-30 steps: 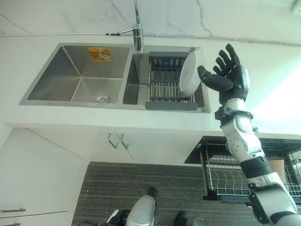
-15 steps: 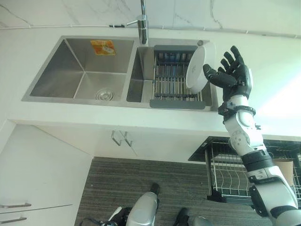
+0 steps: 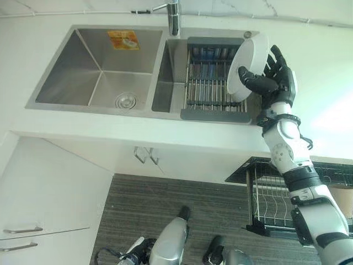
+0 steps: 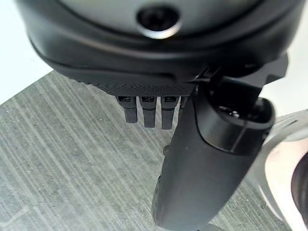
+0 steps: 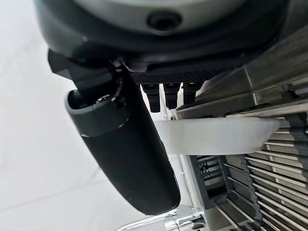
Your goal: Place the dishes in the dishwasher.
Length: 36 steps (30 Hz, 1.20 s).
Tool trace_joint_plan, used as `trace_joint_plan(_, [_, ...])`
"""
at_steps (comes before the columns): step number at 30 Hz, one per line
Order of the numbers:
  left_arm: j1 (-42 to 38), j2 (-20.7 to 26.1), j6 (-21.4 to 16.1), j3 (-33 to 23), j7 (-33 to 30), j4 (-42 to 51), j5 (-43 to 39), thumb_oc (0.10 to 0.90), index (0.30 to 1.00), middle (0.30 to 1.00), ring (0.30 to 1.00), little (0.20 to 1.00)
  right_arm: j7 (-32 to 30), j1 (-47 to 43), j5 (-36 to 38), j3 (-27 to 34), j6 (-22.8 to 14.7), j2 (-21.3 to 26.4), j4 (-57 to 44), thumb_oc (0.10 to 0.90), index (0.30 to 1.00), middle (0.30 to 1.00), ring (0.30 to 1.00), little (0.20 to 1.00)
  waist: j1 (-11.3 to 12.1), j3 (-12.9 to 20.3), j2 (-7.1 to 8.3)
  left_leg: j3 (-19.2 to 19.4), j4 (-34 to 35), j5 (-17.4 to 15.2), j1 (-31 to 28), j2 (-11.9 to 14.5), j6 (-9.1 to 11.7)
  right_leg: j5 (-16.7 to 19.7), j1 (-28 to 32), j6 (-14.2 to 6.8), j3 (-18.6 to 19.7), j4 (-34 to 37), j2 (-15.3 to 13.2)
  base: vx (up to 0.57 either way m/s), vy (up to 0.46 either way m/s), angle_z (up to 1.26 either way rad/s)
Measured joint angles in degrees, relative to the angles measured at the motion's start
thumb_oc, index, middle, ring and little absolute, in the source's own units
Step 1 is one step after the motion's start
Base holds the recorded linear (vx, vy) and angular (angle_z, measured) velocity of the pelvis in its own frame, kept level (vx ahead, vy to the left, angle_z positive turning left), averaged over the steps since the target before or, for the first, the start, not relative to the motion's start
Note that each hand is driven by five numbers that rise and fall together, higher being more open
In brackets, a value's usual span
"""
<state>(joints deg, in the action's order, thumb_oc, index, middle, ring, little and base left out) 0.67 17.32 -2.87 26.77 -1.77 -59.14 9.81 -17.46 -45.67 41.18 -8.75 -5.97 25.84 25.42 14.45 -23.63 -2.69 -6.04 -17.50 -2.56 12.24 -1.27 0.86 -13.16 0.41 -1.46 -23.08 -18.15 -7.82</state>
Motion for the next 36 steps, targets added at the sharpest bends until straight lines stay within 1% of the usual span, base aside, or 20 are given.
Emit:
trace_joint_plan(2, [-0.1, 0.0, 0.0, 0.1, 0.0, 0.9, 0.0, 0.800, 0.900, 0.900, 0.900, 0.900, 0.5, -0.2, -0.1, -0.1, 0.0, 0.0, 0.0, 0.800, 0.900, 0.900, 0.900, 0.900, 0.0, -0.3, -0.10, -0.1, -0.1, 0.0, 0.3, 0.0, 0.0, 0.0, -0.2, 0.0, -0.2, 0.0, 0.0, 0.00, -0.001, 0.02])
trace_joint_plan(3, [-0.1, 0.0, 0.0, 0.1, 0.0, 1.1, 0.0, 0.800, 0.900, 0.900, 0.900, 0.900, 0.7, -0.3, -0.1, -0.1, 0.0, 0.0, 0.0, 0.772, 0.858, 0.858, 0.858, 0.858, 0.0, -0.3, -0.10, -0.1, -0.1, 0.0, 0.3, 0.0, 0.0, 0.0, -0.2, 0.0, -0.2, 0.1, 0.0, 0.00, 0.000, 0.00])
trace_joint_plan(4, [-0.2, 0.0, 0.0, 0.2, 0.0, 1.3, 0.0, 0.800, 0.900, 0.900, 0.900, 0.900, 0.8, -0.4, -0.1, -0.1, 0.1, 0.0, 0.0, 0.400, 0.300, 0.300, 0.300, 0.300, 0.0, -0.3, -0.10, -0.2, -0.1, 0.0, 0.4, 0.0, 0.0, 0.0, -0.1, 0.0, -0.3, 0.1, 0.1, 0.01, -0.015, 0.03])
trace_joint_plan(7, [-0.5, 0.0, 0.0, 0.1, 0.0, 1.4, 0.0, 0.800, 0.900, 0.900, 0.900, 0.900, 0.7, -0.5, -0.6, -0.1, 1.1, 0.4, 0.1, 0.400, 0.300, 0.300, 0.300, 0.300, 0.0, -0.3, -0.09, -0.4, -0.2, 0.0, 0.3, 0.0, 0.0, 0.0, 0.0, 0.0, -0.5, 0.2, 0.1, 0.00, -0.009, 0.03])
trace_joint_plan(10, [-0.6, 0.0, 0.2, 0.2, 0.0, 1.3, 0.0, 0.800, 0.900, 0.900, 0.900, 0.900, 0.6, -1.4, -1.5, -0.9, 3.0, 1.3, 1.1, 0.400, 0.300, 0.300, 0.300, 0.300, 0.0, -0.3, -0.09, -0.4, -0.2, 0.0, 0.1, 0.0, 0.0, 0.0, 0.3, 0.0, -0.5, 0.0, 0.1, 0.00, 0.000, 0.00])
trace_joint_plan(13, [-0.6, 0.0, 0.2, 0.2, -0.1, 1.4, 0.0, 0.800, 0.900, 0.900, 0.900, 0.900, 0.8, -3.1, -2.3, -2.5, 3.5, 1.3, 2.3, 0.400, 0.300, 0.300, 0.300, 0.300, 0.2, -0.3, -0.08, -0.5, -0.2, 0.1, -0.4, 0.0, 0.0, 0.0, 0.6, 0.0, -0.5, -0.1, 0.1, 0.00, 0.000, 0.00])
trace_joint_plan(17, [-0.5, 0.0, 0.3, 0.2, -0.1, 1.4, 0.0, 0.800, 0.900, 0.900, 0.900, 0.900, -2.1, -3.4, -4.1, -3.5, 3.6, 1.4, 3.8, 0.400, 0.300, 0.300, 0.300, 0.300, 0.7, -0.3, -0.07, -0.4, -0.2, 0.3, -0.4, 0.0, -0.1, 0.0, 0.6, 0.0, -0.5, -0.1, 0.0, 0.00, 0.000, 0.00])
trace_joint_plan(19, [-0.4, 0.0, 0.3, 0.1, -0.1, 1.3, 0.0, 0.800, 0.900, 0.900, 0.900, 0.900, -4.0, -3.4, -5.5, -3.4, 3.0, 1.4, 4.0, 0.400, 0.300, 0.300, 0.300, 0.300, 0.7, -0.3, -0.06, -0.4, -0.2, 0.3, -0.5, 0.0, -0.1, 0.0, 0.6, 0.0, -0.5, -0.2, 0.0, -0.02, -0.039, -0.02])
trace_joint_plan(20, [-0.4, -0.1, 0.3, 0.1, -0.1, 1.3, 0.1, 0.800, 0.900, 0.900, 0.900, 0.900, -5.5, -3.4, -7.7, -3.5, 1.6, 1.1, 3.9, 0.400, 0.300, 0.300, 0.300, 0.300, 0.7, -0.3, -0.05, -0.3, -0.2, 0.3, -0.6, 0.1, -0.1, 0.0, 0.6, 0.0, -0.4, -0.2, 0.0, -0.03, -0.053, -0.04])
trace_joint_plan(23, [-0.1, -0.3, 0.3, 0.2, -0.2, 1.2, 0.1, 0.800, 0.900, 0.900, 0.900, 0.900, -8.9, -3.4, -11.4, -3.5, -1.1, -0.6, 3.8, 0.400, 0.300, 0.300, 0.300, 0.300, 0.7, -0.3, -0.04, 0.4, 0.0, 0.3, -1.5, 0.2, -0.2, 0.0, 1.0, 0.0, 0.3, -0.2, -0.1, -0.02, -0.037, -0.12])
trace_joint_plan(25, [-0.1, -0.3, 0.1, 0.2, -0.5, 1.2, 0.7, 0.800, 0.900, 0.900, 0.900, 0.900, -12.0, -3.4, -14.3, -3.5, -3.9, -1.0, 3.2, 0.400, 0.300, 0.300, 0.300, 0.300, 0.4, -0.3, -0.03, 0.8, 0.2, 0.3, -2.0, 0.3, -0.2, 0.0, 1.1, 0.0, 0.7, -0.3, -0.1, -0.03, -0.051, -0.13])
trace_joint_plan(26, [0.3, -0.4, 0.0, 0.1, -0.6, 1.0, 1.8, 0.800, 0.900, 0.900, 0.900, 0.900, -13.4, -2.9, -14.8, -3.5, -5.1, -1.4, 1.7, 0.400, 0.300, 0.300, 0.300, 0.300, 0.1, -0.2, 0.02, 1.4, 0.6, 0.4, -2.7, 0.4, -0.2, 0.0, 1.3, 0.0, 1.3, -0.3, -0.2, -0.03, -0.069, -0.28])
trace_joint_plan(28, [0.3, -0.7, 0.0, 0.0, -0.9, -0.5, 2.1, 0.800, 0.900, 0.900, 0.900, 0.900, -14.6, -0.2, -16.5, -3.5, -8.9, -2.7, -3.7, 0.400, 0.300, 0.300, 0.300, 0.300, -1.0, -0.1, 0.02, 2.6, 1.2, 0.3, -4.3, 0.8, -0.2, 0.1, 2.0, -0.1, 2.5, -0.3, -0.2, -0.05, -0.107, -0.39])
trace_joint_plan(29, [0.6, -1.0, 0.0, -0.6, -1.4, -1.1, 2.3, 0.800, 0.900, 0.900, 0.900, 0.900, -14.9, 3.0, -16.7, -4.3, -11.9, -4.8, -10.2, 0.400, 0.300, 0.300, 0.300, 0.300, -2.2, 0.4, 0.04, 3.6, 1.8, 0.3, -5.6, 1.3, -0.2, 0.0, 2.2, -0.1, 3.8, -0.5, 0.0, -0.09, -0.137, -0.40])
trace_joint_plan(30, [1.0, -1.3, 0.0, -1.2, -1.7, -1.2, 2.3, 0.800, 0.900, 0.900, 0.900, 0.900, -15.0, 5.4, -17.0, -5.9, -14.8, -5.8, -13.6, 0.400, 0.300, 0.300, 0.300, 0.300, -3.5, 1.9, 0.13, 4.2, 1.9, 0.3, -5.6, 1.5, -0.2, 0.1, 1.9, -0.1, 4.0, -0.6, 0.2, -0.11, -0.131, -0.41])
trace_joint_plan(31, [1.1, -1.4, 0.0, -1.2, -1.8, -1.2, 2.3, 0.800, 0.900, 0.900, 0.900, 0.900, -15.0, 6.2, -17.1, -6.7, -16.1, -6.1, -14.5, 0.400, 0.300, 0.300, 0.300, 0.300, -4.0, 2.8, 0.14, 4.5, 1.9, 0.3, -5.7, 1.8, -0.2, 0.1, 1.7, 0.0, 4.5, -0.6, 0.3, -0.10, -0.113, -0.38])
trace_joint_plan(32, [1.3, -1.4, 0.0, -1.9, -1.7, -1.2, 2.6, 0.800, 0.900, 0.900, 0.900, 0.900, -14.9, 7.5, -17.3, -7.4, -17.1, -6.4, -16.2, 0.400, 0.300, 0.300, 0.300, 0.300, -4.7, 3.9, 0.43, 5.9, 2.2, 0.2, -6.4, 2.4, 0.0, 0.1, 1.1, 0.1, 5.6, -0.8, 0.7, -0.09, -0.086, -0.38])
trace_joint_plan(33, [1.4, -1.5, 0.0, -2.5, -1.8, -1.2, 2.6, 0.800, 0.900, 0.900, 0.900, 0.900, -15.0, 8.5, -17.3, -7.5, -17.3, -6.4, -17.7, 0.400, 0.300, 0.300, 0.300, 0.300, -4.8, 4.2, 0.56, 6.2, 2.5, 0.2, -6.7, 2.6, 0.0, 0.1, 1.1, 0.1, 5.9, -0.9, 0.8, -0.08, -0.063, -0.39])
trace_joint_plan(34, [1.8, -1.4, 0.1, -3.0, -1.8, -1.1, 2.4, 0.800, 0.900, 0.900, 0.900, 0.900, -15.0, 10.6, -17.7, -7.7, -18.8, -6.4, -19.9, 0.400, 0.300, 0.300, 0.300, 0.300, -5.0, 5.0, 0.93, 6.6, 2.7, 0.2, -7.0, 2.8, 0.1, 0.2, 1.0, 0.2, 6.5, -0.9, 1.1, -0.09, -0.065, -0.43])
trace_joint_plan(36, [2.2, -1.3, 0.5, -2.3, -1.7, -1.6, 2.3, 0.800, 0.900, 0.900, 0.900, 0.900, -15.1, 11.1, -18.0, -8.1, -21.7, -7.3, -20.1, 0.400, 0.300, 0.300, 0.300, 0.300, -6.7, 7.1, 1.37, 8.8, 3.0, 0.1, -7.5, 4.0, 0.3, 0.5, 0.0, 0.8, 8.7, -1.1, 1.9, -0.11, -0.064, -0.53])
